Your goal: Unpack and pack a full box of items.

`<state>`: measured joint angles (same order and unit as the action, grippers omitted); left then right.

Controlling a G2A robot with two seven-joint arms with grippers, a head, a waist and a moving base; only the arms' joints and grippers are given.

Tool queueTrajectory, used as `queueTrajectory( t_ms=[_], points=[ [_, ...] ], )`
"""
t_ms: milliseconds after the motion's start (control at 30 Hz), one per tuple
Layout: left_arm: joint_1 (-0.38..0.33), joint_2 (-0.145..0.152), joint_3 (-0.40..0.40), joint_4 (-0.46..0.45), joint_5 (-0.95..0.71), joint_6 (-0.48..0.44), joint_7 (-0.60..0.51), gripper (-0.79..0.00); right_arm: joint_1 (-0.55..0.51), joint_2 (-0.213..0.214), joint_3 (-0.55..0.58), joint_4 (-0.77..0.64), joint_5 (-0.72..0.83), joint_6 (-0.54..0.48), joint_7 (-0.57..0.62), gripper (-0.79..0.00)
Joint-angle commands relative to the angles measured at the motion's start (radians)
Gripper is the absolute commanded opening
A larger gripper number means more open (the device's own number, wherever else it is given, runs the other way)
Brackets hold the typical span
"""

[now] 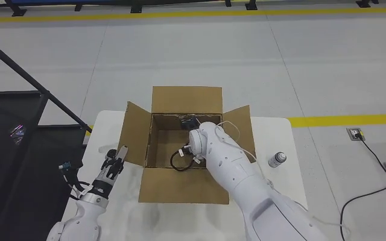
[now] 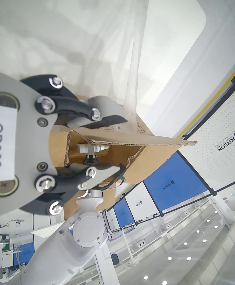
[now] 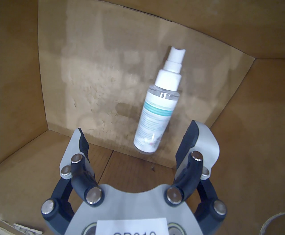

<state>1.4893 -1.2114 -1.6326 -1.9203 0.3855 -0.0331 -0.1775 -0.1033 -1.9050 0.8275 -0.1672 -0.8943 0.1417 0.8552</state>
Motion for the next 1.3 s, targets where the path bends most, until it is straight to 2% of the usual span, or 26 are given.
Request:
queueTrajectory(
  t_ms=[0,333,600,767,1267],
  points=[
    [0.001,0.0,-0.003,0.0,-0.003,-0.002,0.0,0.0,-0.001,0.002,0.002,0.001,0.0,-0.003,-0.003,0.0],
    [0.005,-0.001,-0.006,-0.001,-0.007,-0.011,-0.003,0.0,-0.012,0.004,0.006,-0.007,-0.004,0.034,-0.03,0.0],
    [0.014,-0.002,-0.016,-0.002,-0.032,-0.04,0.015,0.0,-0.049,0.005,-0.005,-0.018,-0.043,0.08,-0.18,0.0],
    [0.015,-0.003,-0.012,-0.003,-0.03,-0.044,0.012,0.0,-0.047,0.008,0.007,-0.008,-0.031,0.1,-0.176,0.0],
    [0.014,-0.004,-0.001,-0.009,-0.009,-0.038,0.009,0.0,-0.098,0.008,0.007,-0.048,-0.063,0.205,-0.32,0.0]
  ],
)
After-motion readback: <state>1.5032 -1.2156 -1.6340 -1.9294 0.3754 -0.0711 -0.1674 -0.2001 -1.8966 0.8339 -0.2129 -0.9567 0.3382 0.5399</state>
